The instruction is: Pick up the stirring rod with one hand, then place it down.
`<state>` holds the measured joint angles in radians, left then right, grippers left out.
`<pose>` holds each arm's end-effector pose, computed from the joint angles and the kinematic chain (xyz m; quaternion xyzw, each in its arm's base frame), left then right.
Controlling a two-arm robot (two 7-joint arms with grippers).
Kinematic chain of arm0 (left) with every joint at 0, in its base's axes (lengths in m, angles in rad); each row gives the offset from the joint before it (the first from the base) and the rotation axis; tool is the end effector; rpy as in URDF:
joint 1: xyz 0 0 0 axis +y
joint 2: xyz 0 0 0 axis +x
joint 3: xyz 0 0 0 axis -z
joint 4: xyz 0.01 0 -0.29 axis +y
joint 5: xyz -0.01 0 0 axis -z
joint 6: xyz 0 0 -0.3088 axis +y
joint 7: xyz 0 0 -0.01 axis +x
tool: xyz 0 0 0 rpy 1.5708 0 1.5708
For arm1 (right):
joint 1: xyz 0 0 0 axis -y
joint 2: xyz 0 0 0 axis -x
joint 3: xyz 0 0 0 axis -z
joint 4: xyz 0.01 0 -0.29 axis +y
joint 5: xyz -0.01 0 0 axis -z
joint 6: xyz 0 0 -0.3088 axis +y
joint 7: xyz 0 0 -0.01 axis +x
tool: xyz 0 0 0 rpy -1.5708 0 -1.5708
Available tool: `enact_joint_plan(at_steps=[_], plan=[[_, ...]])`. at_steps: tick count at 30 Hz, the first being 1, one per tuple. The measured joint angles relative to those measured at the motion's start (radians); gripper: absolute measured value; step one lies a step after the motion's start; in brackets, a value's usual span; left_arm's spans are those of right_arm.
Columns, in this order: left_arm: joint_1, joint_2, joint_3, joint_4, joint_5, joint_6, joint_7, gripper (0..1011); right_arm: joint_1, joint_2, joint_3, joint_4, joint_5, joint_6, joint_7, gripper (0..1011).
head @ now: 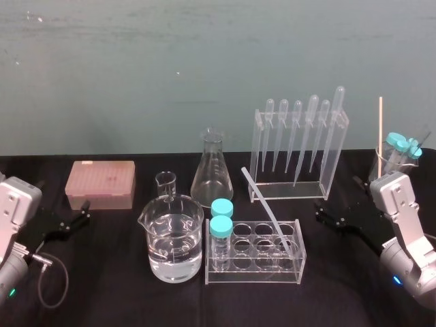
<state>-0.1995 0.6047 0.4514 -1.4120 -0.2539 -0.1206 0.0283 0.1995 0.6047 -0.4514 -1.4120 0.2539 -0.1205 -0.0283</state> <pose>0.3581 0.0827 -0.3023 0.1415 -0.1325 0.5799 0.7913 0.3581 -0.0827 -0.3023 -0.1415 -0.1325 -0.5799 0.7913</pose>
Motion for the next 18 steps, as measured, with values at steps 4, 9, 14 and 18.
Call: enact_joint_plan(at_steps=[4,9,14,18], plan=[[0.0,0.0,0.0,0.0,0.0,0.0,0.0,1000,0.0,0.0,0.0,0.0,0.0,0.0,0.0,1003],[0.0,0.0,0.0,0.0,0.0,0.0,0.0,1000,0.0,0.0,0.0,0.0,0.0,0.0,0.0,1003],[0.0,0.0,0.0,0.0,0.0,0.0,0.0,1000,0.0,0.0,0.0,0.0,0.0,0.0,0.0,1003],[0.0,0.0,0.0,0.0,0.0,0.0,0.0,1000,0.0,0.0,0.0,0.0,0.0,0.0,0.0,1003]])
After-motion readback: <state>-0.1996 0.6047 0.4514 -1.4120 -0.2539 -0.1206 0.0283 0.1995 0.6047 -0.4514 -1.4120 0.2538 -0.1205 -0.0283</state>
